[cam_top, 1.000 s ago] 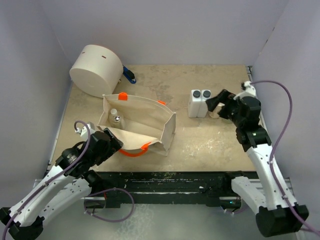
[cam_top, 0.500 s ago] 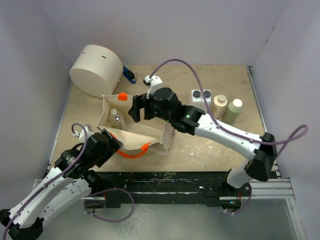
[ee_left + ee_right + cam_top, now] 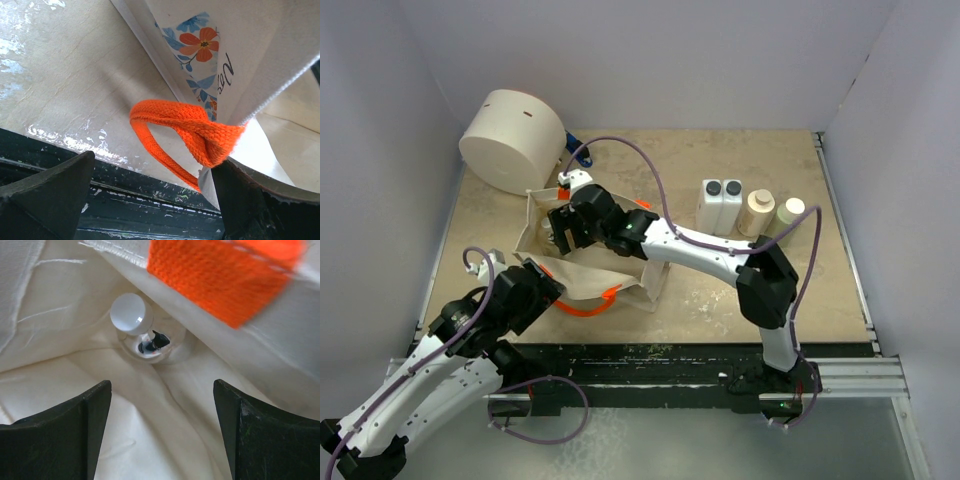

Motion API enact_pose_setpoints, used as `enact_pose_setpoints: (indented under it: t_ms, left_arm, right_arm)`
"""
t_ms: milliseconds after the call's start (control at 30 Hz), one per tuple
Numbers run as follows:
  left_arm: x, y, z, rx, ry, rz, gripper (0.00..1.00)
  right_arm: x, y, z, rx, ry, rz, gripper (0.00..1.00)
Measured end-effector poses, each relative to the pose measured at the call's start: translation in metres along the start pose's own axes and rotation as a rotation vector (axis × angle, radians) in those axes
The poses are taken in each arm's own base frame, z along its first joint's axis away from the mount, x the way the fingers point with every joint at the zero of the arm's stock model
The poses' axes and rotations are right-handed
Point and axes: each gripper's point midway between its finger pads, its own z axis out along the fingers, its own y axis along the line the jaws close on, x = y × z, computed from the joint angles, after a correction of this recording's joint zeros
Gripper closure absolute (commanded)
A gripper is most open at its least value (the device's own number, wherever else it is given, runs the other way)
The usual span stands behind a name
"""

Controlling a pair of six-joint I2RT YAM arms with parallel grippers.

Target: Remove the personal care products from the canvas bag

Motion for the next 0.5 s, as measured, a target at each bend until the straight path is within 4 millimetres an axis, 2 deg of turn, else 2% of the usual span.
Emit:
enact_pose_setpoints:
  t_ms: [133, 300, 500]
  left_arm:
    - [0.000, 0.000, 0.000, 0.000, -0.001, 0.000, 0.00]
    - [-0.001, -0.001, 0.000, 0.004, -0.002, -0.002, 0.00]
    - [-0.001, -0.002, 0.000, 0.005, -0.007, -0.002, 0.00]
  right_arm:
    - [0.007, 0.003, 0.022, -0.006, 0.024, -0.026, 0.15]
    - [0.018, 0.008, 0.046, -0.026, 0.059, -0.064, 0.07]
    - [0.023, 0.010, 0.065, -0.025, 0.082, -0.096, 0.02]
